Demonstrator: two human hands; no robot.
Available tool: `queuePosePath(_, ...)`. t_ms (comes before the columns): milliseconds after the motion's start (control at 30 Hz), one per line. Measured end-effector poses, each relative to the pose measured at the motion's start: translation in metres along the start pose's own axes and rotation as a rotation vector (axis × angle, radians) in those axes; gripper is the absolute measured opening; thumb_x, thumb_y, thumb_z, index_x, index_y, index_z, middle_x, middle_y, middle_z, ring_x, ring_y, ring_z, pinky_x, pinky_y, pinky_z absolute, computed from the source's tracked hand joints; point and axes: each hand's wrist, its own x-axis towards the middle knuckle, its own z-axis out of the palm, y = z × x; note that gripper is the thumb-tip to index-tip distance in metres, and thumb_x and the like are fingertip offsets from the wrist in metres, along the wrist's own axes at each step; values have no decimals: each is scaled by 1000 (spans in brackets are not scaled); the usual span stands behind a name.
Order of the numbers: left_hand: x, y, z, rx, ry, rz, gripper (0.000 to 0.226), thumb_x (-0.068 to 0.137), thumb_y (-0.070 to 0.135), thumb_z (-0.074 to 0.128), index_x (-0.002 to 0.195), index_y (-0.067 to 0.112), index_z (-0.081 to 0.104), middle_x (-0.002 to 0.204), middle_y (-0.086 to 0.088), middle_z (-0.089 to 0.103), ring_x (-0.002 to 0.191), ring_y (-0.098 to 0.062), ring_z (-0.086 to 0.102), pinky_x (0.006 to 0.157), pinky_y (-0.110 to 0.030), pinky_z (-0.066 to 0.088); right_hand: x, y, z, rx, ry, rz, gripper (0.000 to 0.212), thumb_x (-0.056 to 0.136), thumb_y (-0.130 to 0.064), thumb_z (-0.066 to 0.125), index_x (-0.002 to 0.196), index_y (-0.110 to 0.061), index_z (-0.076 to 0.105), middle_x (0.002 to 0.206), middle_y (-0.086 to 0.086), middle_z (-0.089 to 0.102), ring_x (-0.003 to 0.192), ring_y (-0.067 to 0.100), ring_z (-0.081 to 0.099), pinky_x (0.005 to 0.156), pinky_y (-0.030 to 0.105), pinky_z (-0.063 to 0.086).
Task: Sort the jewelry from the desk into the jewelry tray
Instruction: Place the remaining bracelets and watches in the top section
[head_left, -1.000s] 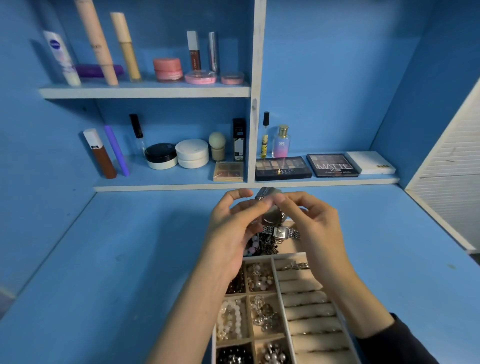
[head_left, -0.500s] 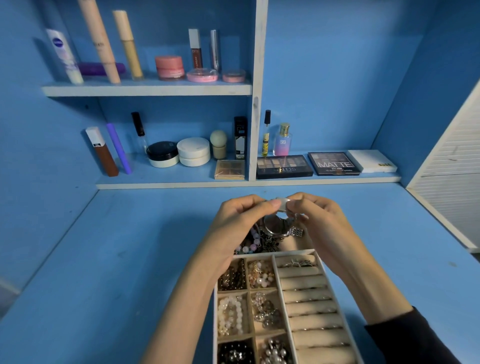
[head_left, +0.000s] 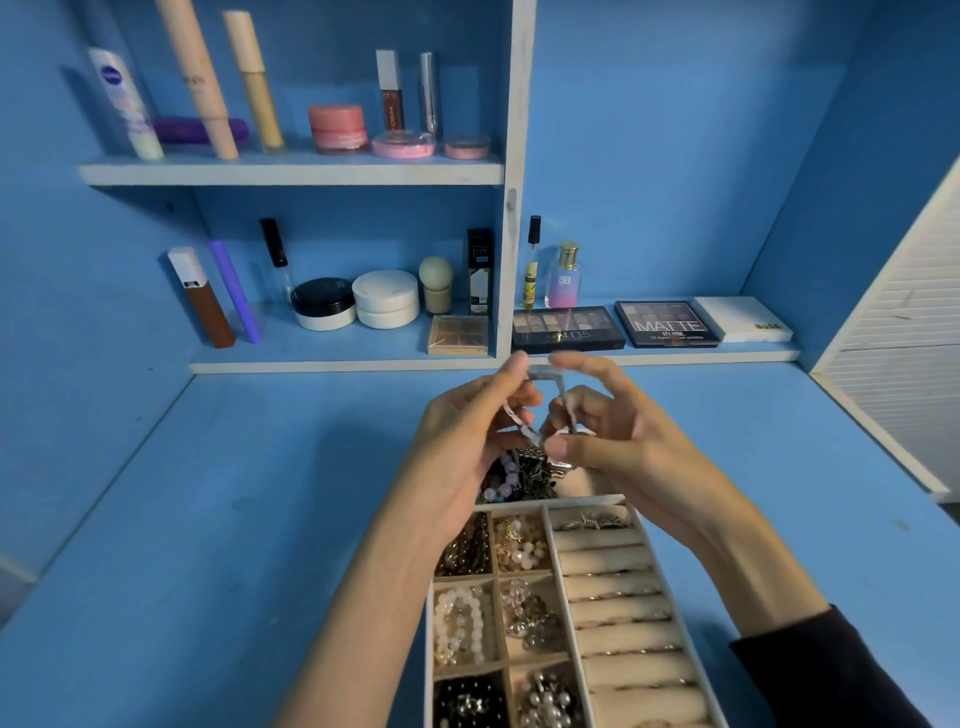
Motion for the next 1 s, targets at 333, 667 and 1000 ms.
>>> queuePosePath(333, 6, 3, -12, -208, 56, -59, 19, 68, 11, 69, 84, 1, 67, 83, -8, 70, 71, -8, 65, 64, -15, 54, 1, -3, 0, -123, 113, -130, 30, 68, -12, 70, 97, -19, 66, 67, 0, 55, 61, 7, 56, 61, 15, 46)
queuePosePath(667, 3, -8, -7, 648, 220, 242, 29, 77, 45, 67, 64, 19, 70, 73, 1, 69, 69, -9, 61, 70, -29, 49, -12, -5, -13, -176, 177, -4, 13, 81, -14, 63, 91, -6, 60, 65, 13, 65, 57, 21, 53, 55, 23, 45)
queuePosePath(1000, 5, 1, -13, 379, -195, -1, 27, 85, 10, 60, 110, 22, 60, 108, -4, 68, 98, -16, 65, 96, -39, 48, -17, -18, -30, -64, 31, 115, 18, 78, -13, 59, 94, -4, 59, 67, 15, 64, 55, 20, 55, 52, 22, 45)
